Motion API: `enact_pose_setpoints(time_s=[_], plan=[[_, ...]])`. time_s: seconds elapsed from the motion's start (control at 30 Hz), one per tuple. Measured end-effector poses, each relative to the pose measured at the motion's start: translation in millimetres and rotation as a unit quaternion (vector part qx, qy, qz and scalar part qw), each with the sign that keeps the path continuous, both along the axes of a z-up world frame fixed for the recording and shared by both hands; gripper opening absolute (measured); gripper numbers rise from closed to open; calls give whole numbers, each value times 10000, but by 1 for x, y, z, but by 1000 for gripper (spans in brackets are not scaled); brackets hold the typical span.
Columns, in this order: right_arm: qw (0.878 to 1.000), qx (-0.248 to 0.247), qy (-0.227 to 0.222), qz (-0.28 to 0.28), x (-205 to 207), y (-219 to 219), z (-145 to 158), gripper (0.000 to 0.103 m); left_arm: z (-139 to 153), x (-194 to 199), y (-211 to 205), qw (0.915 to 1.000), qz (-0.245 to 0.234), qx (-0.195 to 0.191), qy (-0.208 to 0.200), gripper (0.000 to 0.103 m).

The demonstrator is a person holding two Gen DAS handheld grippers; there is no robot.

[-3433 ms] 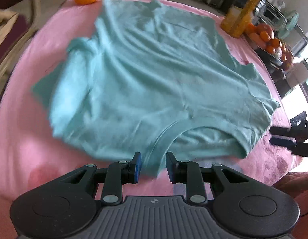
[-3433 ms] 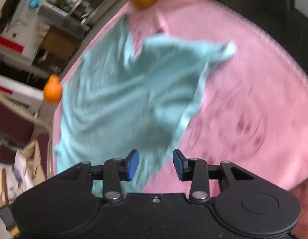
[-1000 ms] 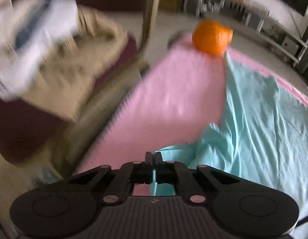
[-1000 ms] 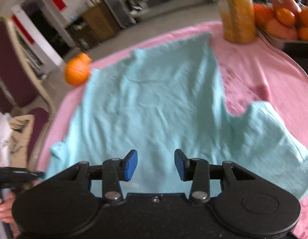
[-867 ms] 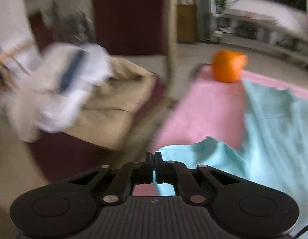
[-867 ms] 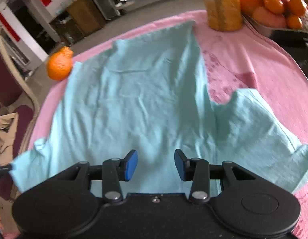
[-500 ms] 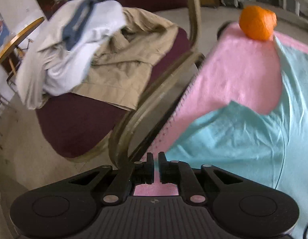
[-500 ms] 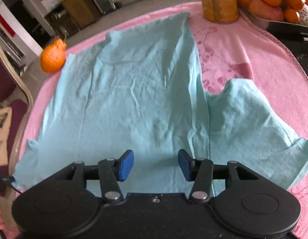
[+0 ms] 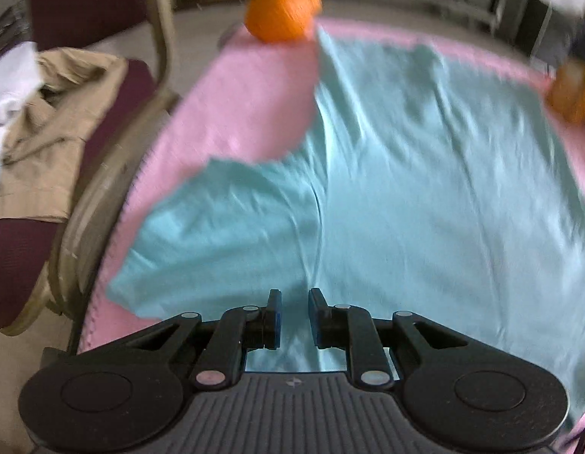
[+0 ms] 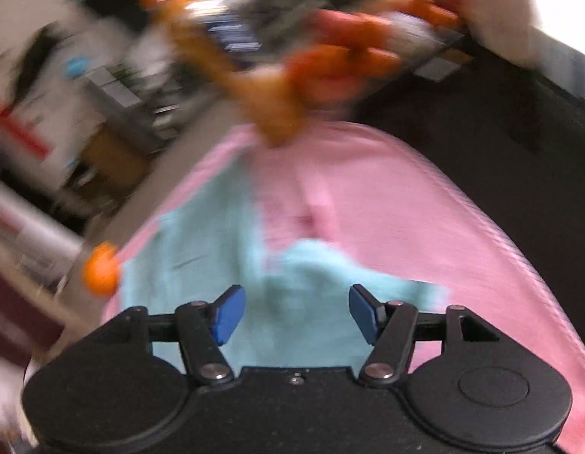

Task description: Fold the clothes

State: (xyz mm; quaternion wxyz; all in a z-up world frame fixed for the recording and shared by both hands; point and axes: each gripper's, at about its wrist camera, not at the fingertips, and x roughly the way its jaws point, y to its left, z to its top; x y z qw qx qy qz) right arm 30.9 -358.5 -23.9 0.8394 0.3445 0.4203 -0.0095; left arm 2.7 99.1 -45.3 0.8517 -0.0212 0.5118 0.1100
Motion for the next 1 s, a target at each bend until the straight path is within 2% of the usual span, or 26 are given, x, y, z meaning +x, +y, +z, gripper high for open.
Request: enact_pose_setpoints(time_s=[0.03, 0.07, 0.17, 0.3, 0.33, 0.37, 0.4, 0.43, 0.5, 0.57, 0.63, 0.67, 0.7, 0.77, 0.87, 0.93, 1.0], plan=[[9995, 50, 208, -243, 0, -13, -8, 46, -6, 2, -1, 9998, -59, 88, 147, 19], [9982, 118, 396, -445, 0, -22, -15, 44, -6, 1, -5, 9995, -129, 263, 140, 22], [9911, 234, 914, -942, -2, -43, -36, 43, -7, -1, -9, 9989, -183, 399, 152, 21], [9897, 484, 957, -944, 8, -43, -50, 39, -7, -3, -8, 9991, -154, 365, 148, 21], [9910, 471, 913, -858, 13, -39, -52, 35, -7, -3, -7, 9991, -154, 362, 150, 21], [9925, 329, 930, -727, 17, -32, -51, 30, -6, -2, -7, 9991, -155, 361, 151, 22], [9930, -29, 994, -642, 20, -23, -51, 10, -6, -2, -7, 9991, -171, 368, 148, 22], [9920, -394, 1057, -559, 23, -15, -51, 2, -6, -2, -7, 9990, -192, 378, 148, 22], [9837, -1354, 1118, -388, 24, 1, -45, 2, -7, 0, -7, 9988, -240, 407, 152, 22], [9658, -2322, 1139, -159, 23, 20, -38, 2, -7, -1, -9, 9984, -286, 458, 160, 22], [9608, -2534, 1110, 187, 22, 28, -42, 3, -7, -2, -11, 9981, -321, 500, 160, 22], [9641, -2445, 1020, 188, 17, 28, -36, 3, -5, -3, -10, 9982, -309, 490, 160, 22], [9672, -2357, 929, 188, 11, 29, -31, 8, -3, -6, -8, 9984, -262, 477, 145, 22], [9729, -2179, 747, 189, 0, 30, -19, 10, 6, -15, -7, 9984, -223, 510, -46, 19], [9804, -1903, 466, 200, -16, 32, -3, 13, 23, -33, -7, 9979, -449, 8, -466, 19], [9871, -1498, 128, 555, -33, 45, 3, 13, 23, -41, -14, 9963, -614, -330, -511, 19], [9886, -1115, 53, 1008, -38, 62, -2, 13, 17, -46, -26, 9948, -815, -468, -404, 19]])
